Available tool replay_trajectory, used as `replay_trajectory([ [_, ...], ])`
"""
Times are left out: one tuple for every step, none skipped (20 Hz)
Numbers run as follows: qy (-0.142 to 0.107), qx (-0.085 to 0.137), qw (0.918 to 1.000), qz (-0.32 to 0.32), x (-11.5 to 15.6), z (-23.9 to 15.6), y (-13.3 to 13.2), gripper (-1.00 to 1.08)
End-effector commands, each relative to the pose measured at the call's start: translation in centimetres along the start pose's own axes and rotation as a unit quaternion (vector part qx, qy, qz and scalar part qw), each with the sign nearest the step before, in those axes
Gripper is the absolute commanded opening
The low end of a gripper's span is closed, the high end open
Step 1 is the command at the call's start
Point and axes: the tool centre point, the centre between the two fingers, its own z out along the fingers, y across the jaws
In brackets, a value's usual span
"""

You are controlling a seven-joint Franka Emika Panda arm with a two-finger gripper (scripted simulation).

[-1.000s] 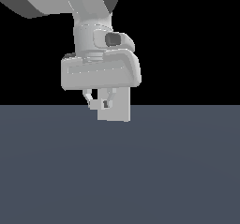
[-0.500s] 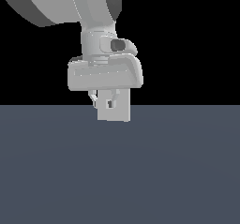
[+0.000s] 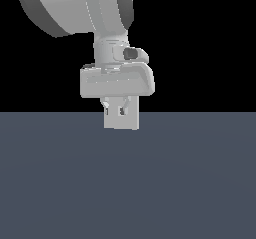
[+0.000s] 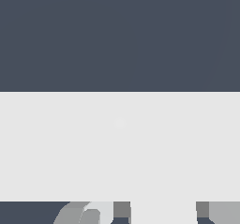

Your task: Plug the charger into the wall socket.

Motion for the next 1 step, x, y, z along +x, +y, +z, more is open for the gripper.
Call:
replay_trajectory([
  [0.0, 0.0, 1.0, 0.0, 0.15, 0.0, -0.05, -1.0],
])
